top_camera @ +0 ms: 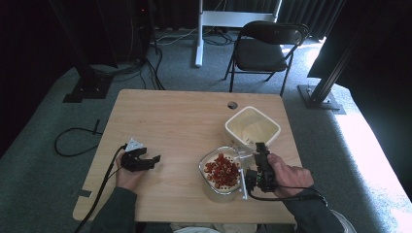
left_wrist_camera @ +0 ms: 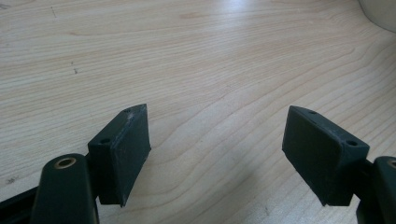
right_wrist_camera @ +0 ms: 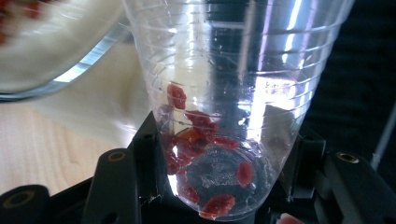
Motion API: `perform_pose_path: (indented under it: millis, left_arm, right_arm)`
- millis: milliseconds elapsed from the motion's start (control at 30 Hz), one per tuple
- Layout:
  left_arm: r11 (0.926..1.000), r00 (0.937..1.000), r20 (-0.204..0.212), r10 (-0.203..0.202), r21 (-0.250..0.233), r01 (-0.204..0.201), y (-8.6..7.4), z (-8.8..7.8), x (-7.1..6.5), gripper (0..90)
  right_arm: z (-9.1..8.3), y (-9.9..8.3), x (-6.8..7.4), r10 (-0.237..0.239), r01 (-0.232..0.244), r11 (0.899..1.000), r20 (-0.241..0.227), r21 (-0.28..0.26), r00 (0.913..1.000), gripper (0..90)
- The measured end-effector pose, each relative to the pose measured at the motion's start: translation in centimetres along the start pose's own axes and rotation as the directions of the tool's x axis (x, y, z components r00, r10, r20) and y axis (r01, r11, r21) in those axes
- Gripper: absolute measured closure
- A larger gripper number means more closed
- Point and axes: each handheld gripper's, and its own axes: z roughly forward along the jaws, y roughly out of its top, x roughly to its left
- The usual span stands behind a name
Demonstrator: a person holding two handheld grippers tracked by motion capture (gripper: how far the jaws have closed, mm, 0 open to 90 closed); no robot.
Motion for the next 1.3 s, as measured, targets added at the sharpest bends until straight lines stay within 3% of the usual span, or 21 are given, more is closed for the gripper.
perform_pose_path:
  millis: [67, 133, 200, 233, 267, 300, 367, 433, 533, 567, 600, 667, 800, 1000, 1067, 1100, 1133, 1167, 1200, 1267, 1300]
  left_arm:
    - [1.0000, 1.0000, -0.001, 0.004, 0.001, -0.004, 0.0, -0.1, 0.0, 23.9]
    - [1.0000, 1.0000, 0.000, 0.000, 0.001, 0.000, 0.0, 0.0, 0.0, 23.9]
    - [1.0000, 1.0000, -0.001, 0.000, -0.001, 0.000, 0.0, 0.0, 0.0, 23.8]
    - [1.0000, 1.0000, 0.000, 0.003, -0.001, -0.003, 0.0, -0.1, 0.0, 23.8]
    - [1.0000, 1.0000, 0.001, 0.001, -0.001, -0.001, 0.0, 0.0, 0.0, 23.9]
    - [1.0000, 1.0000, 0.000, 0.000, 0.001, 0.000, 0.0, 0.0, 0.0, 23.8]
    - [1.0000, 1.0000, 0.002, -0.001, -0.002, 0.001, 0.0, 0.0, 0.0, 23.8]
    - [1.0000, 1.0000, 0.001, 0.000, 0.000, 0.000, 0.0, 0.0, 0.0, 23.9]
    - [1.0000, 1.0000, 0.000, 0.002, -0.004, -0.002, 0.0, -0.1, 0.0, 23.9]
    - [1.0000, 1.0000, 0.001, 0.001, -0.003, -0.001, 0.0, -0.1, 0.0, 23.9]
    - [1.0000, 1.0000, -0.001, -0.001, -0.001, 0.001, 0.0, 0.0, 0.1, 23.9]
    - [1.0000, 1.0000, 0.000, 0.001, -0.005, -0.001, 0.0, -0.1, 0.0, 23.9]
    - [1.0000, 1.0000, 0.000, 0.000, -0.004, 0.000, 0.0, 0.0, 0.0, 23.9]
    - [1.0000, 1.0000, 0.001, 0.001, -0.003, -0.001, 0.0, 0.0, 0.0, 23.8]
    - [1.0000, 1.0000, 0.001, 0.002, -0.003, -0.002, 0.0, -0.1, 0.0, 23.9]
    - [1.0000, 1.0000, 0.001, 0.002, -0.003, -0.002, 0.0, -0.1, 0.0, 23.9]
    - [1.0000, 1.0000, 0.002, 0.001, -0.002, -0.001, 0.0, 0.0, 0.0, 23.8]
    - [1.0000, 1.0000, 0.001, 0.001, -0.002, -0.001, 0.0, 0.0, 0.1, 23.9]
    - [1.0000, 1.0000, 0.001, 0.001, -0.002, -0.001, 0.0, 0.0, 0.1, 23.8]
    - [1.0000, 1.0000, 0.001, 0.001, -0.001, -0.001, 0.0, 0.0, 0.0, 23.8]
    - [1.0000, 1.0000, 0.001, 0.001, -0.001, -0.001, 0.0, 0.0, 0.0, 23.8]
  right_arm:
    - [-0.1, 0.2, 0.5, -0.035, 0.035, 0.999, -0.004, -0.009, 0.9994, 44.2]
    - [0.1, 0.1, 0.0, 0.017, -0.017, 1.000, 0.005, 0.000, 0.9998, 44.2]
    - [-0.1, 0.6, 0.5, -0.047, 0.047, 0.999, -0.008, -0.025, 0.9988, 44.2]
    - [0.0, 0.6, 0.4, -0.038, 0.038, 0.999, 0.003, -0.015, 0.9993, 44.2]
    - [0.1, 0.5, 0.0, 0.008, -0.008, 1.000, 0.012, -0.012, 0.9999, 44.2]
    - [0.1, 0.6, -0.1, 0.011, -0.011, 1.000, 0.003, -0.019, 0.9999, 44.2]
    - [0.0, 0.8, 0.4, -0.052, 0.052, 0.998, 0.000, -0.026, 0.9986, 44.2]
    - [0.1, 0.8, -0.1, 0.007, -0.006, 1.000, 0.004, -0.023, 1.0000, 44.2]
    - [0.0, 1.1, 0.4, -0.041, 0.040, 0.998, -0.007, -0.038, 0.9991, 44.2]
    - [0.0, 0.9, -0.1, 0.020, -0.021, 0.999, -0.007, -0.044, 0.9998, 44.2]
    - [-0.1, 0.9, -0.1, 0.030, -0.031, 0.998, -0.021, -0.059, 0.9993, 44.2]
    - [-0.1, 1.1, 0.3, 0.002, -0.004, 0.998, -0.029, -0.057, 0.9996, 44.1]
    - [-0.1, 0.9, 0.3, 0.080, -0.085, 0.993, -0.059, -0.083, 0.9950, 44.0]
    - [-0.2, 0.8, 0.4, 0.170, -0.183, 0.976, -0.113, -0.120, 0.9790, 43.6]
    - [-0.2, 0.6, 0.3, 0.209, -0.226, 0.966, -0.131, -0.129, 0.9690, 43.4]
    - [-0.2, 0.5, 0.3, 0.229, -0.247, 0.960, -0.140, -0.131, 0.9633, 43.3]
    - [-0.2, 0.3, 0.1, 0.272, -0.294, 0.947, -0.160, -0.133, 0.9489, 43.2]
    - [-0.1, 0.2, 0.0, 0.283, -0.307, 0.942, -0.167, -0.139, 0.9445, 43.2]
    - [0.0, 0.0, 0.0, 0.314, -0.341, 0.930, -0.186, -0.138, 0.9309, 43.1]
    - [0.2, -0.3, -0.1, 0.349, -0.381, 0.913, -0.205, -0.144, 0.9145, 43.1]
    - [0.2, -0.3, -0.1, 0.349, -0.381, 0.913, -0.205, -0.144, 0.9145, 43.1]
